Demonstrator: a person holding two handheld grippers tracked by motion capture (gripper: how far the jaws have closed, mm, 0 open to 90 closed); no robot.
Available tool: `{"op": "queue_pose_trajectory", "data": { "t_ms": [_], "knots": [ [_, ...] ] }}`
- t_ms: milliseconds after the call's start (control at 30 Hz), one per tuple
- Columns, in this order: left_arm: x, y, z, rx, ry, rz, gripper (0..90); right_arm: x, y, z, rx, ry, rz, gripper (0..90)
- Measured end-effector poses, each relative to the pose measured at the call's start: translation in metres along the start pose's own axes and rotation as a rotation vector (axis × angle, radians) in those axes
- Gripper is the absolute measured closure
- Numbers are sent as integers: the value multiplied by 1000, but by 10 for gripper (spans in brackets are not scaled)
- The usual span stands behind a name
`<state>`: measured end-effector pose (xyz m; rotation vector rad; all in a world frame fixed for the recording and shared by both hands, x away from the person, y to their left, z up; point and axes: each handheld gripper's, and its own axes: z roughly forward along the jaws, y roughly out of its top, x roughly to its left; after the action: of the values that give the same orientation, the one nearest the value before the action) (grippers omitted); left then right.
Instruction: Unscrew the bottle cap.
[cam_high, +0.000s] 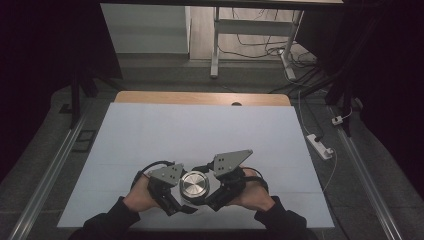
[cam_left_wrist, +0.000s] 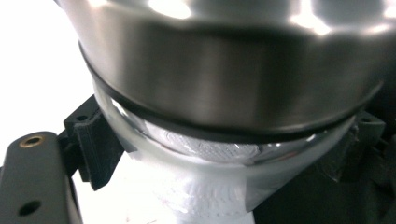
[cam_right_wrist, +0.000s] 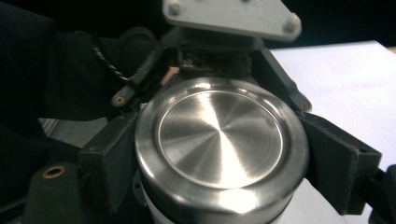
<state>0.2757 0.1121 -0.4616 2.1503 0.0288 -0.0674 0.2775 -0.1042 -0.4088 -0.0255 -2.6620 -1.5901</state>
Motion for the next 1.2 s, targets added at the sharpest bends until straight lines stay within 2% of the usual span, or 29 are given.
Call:
{"op": "queue_pose_trajectory", "data": {
  "t_ms": [33, 67, 133, 167, 200, 233, 267, 300, 400, 433, 467, 500, 533, 567, 633, 667, 700, 733, 767, 800, 833, 900, 933, 967, 1033, 1067, 1100, 1133, 1200],
  "knots": [
    [1, 0, 0, 4, 27, -20, 155, -1, 1, -1, 19, -60, 23, 166],
    [3, -1, 0, 7, 57, -36, 155, -1, 2, -2, 16, -96, 33, 139],
    [7, -4, -1, 13, 132, -87, 155, -2, 4, -5, 13, -118, 53, 111],
    [9, -4, -1, 21, 174, -113, 155, -3, 6, -10, 11, -194, 83, 95],
    [10, -4, -1, 18, 217, -150, 155, -3, 6, -10, 11, -194, 83, 95],
    [11, -4, -1, 25, 254, -164, 155, -3, 8, -11, 19, -271, 109, 88],
    [11, -4, -1, 35, 284, -176, 155, -3, 8, -11, 19, -271, 109, 88],
    [10, -3, 0, 27, 303, -197, 155, -2, 9, -9, 24, -306, 132, 86],
    [7, 1, 5, 54, 351, -205, 155, 1, 9, 2, 37, -395, 160, 82],
    [5, 2, 7, 63, 366, -202, 155, 4, 8, 10, 59, -448, 165, 83],
    [4, 4, 8, 73, 377, -200, 155, 6, 8, 14, 68, -475, 156, 95],
    [3, 5, 9, 77, 382, -201, 155, 6, 8, 14, 68, -475, 156, 95],
    [2, 5, 10, 75, 384, -204, 155, 10, 8, 18, 84, -517, 133, 164],
    [3, 5, 10, 72, 374, -201, 155, 10, 8, 18, 84, -517, 133, 164],
    [4, 4, 7, 58, 325, -187, 155, 11, 9, 17, 86, -506, 105, 167],
    [5, 3, 5, 51, 287, -173, 155, 10, 9, 14, 87, -477, 104, 167],
    [6, 2, 3, 41, 240, -155, 155, 8, 8, 9, 69, -389, 82, 168],
    [6, 2, 2, 27, 196, -141, 155, 8, 8, 9, 69, -389, 82, 168],
    [6, 1, 0, 23, 152, -118, 155, 4, 6, 2, 50, -271, 49, 171],
    [5, 1, 0, 23, 117, -85, 155, 4, 6, 2, 50, -271, 49, 171],
    [3, 1, 0, 23, 90, -67, 155, 1, 5, -1, 29, -196, 36, 181],
    [1, 3, 1, 11, 51, -46, 155, -6, 0, -9, -31, -71, 21, 191],
    [0, 3, 2, 9, 52, -41, 155, -9, -3, -10, -46, -24, 33, 177],
    [0, 4, 3, 10, 62, -44, 155, -11, -5, -12, -50, 1, 58, 139],
    [1, 4, 3, 22, 99, -58, 155, -12, -4, -14, -38, -36, 63, 90],
    [2, 4, 3, 25, 129, -79, 155, -8, 1, -16, -7, -114, 53, 74],
    [3, 3, 3, 32, 165, -103, 155, -5, 5, -16, 20, -168, 40, 74],
    [4, 3, 3, 37, 200, -123, 155, -5, 5, -16, 20, -168, 40, 74],
    [5, 3, 4, 38, 255, -159, 155, 3, 10, -13, 54, -271, 29, 75]
  ]
}}
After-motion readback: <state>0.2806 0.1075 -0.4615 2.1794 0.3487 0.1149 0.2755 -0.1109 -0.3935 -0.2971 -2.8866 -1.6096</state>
